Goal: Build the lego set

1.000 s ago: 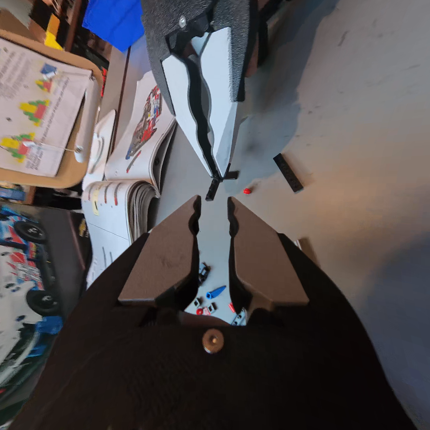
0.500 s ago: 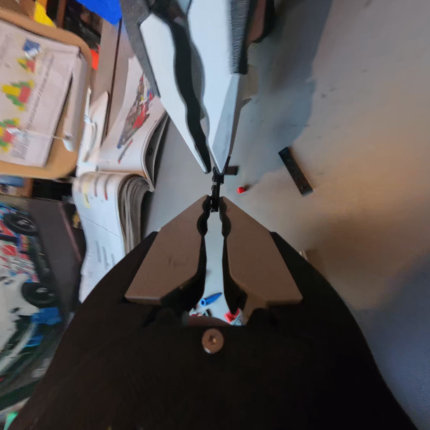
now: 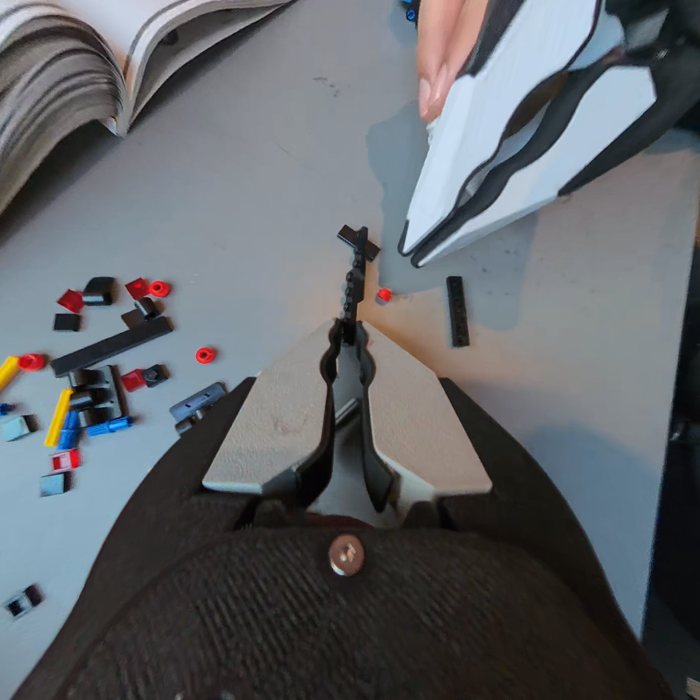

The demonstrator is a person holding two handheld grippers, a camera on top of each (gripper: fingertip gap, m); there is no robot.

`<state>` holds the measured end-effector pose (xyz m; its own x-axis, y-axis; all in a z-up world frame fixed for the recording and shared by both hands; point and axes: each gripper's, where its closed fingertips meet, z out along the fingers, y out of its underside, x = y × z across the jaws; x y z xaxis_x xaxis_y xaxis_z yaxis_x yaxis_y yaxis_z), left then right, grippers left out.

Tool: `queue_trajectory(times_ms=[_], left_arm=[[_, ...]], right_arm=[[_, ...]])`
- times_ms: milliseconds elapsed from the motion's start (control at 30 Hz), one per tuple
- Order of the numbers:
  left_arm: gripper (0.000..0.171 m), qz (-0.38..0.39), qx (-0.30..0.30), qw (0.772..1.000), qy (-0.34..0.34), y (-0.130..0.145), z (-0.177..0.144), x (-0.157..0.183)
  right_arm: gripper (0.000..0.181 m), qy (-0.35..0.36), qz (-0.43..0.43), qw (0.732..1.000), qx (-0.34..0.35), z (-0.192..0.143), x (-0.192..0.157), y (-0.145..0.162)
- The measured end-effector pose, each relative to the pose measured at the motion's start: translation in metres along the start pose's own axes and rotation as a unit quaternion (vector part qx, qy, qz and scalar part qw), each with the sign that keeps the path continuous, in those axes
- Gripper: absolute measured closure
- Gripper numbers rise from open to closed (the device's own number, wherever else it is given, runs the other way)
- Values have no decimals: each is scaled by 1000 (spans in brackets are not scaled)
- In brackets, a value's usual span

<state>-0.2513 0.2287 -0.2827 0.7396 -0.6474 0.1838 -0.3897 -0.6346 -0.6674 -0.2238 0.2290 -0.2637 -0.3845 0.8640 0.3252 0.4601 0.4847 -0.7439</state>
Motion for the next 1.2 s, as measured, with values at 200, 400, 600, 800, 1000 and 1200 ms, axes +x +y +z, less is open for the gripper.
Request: queue_trajectory(times_ms=[200, 400, 600, 800, 1000, 1200], left_arm=[[166, 4, -3, 1000, -2, 2, -2, -1], [163, 19, -9, 1000, -7, 3, -3, 0], [156, 43, -18, 999, -28, 5, -10, -5], [156, 74, -5, 996, -50, -1, -22, -8], [159, 125, -6, 991, -49, -2, -15, 4], [159, 183, -24, 981, -65, 2, -6, 12]], right_arm=[[177, 3, -3, 1000, -11, 10, -5, 1], [173, 2, -2, 1000, -12, 12, -6, 1], [173, -1, 9, 1000, 0, 10, -5, -1], [173, 0, 22, 1000, -4, 9, -3, 1], [174, -19, 37, 999, -25, 7, -6, 7], [174, -22, 47, 998, -21, 10, -8, 4]])
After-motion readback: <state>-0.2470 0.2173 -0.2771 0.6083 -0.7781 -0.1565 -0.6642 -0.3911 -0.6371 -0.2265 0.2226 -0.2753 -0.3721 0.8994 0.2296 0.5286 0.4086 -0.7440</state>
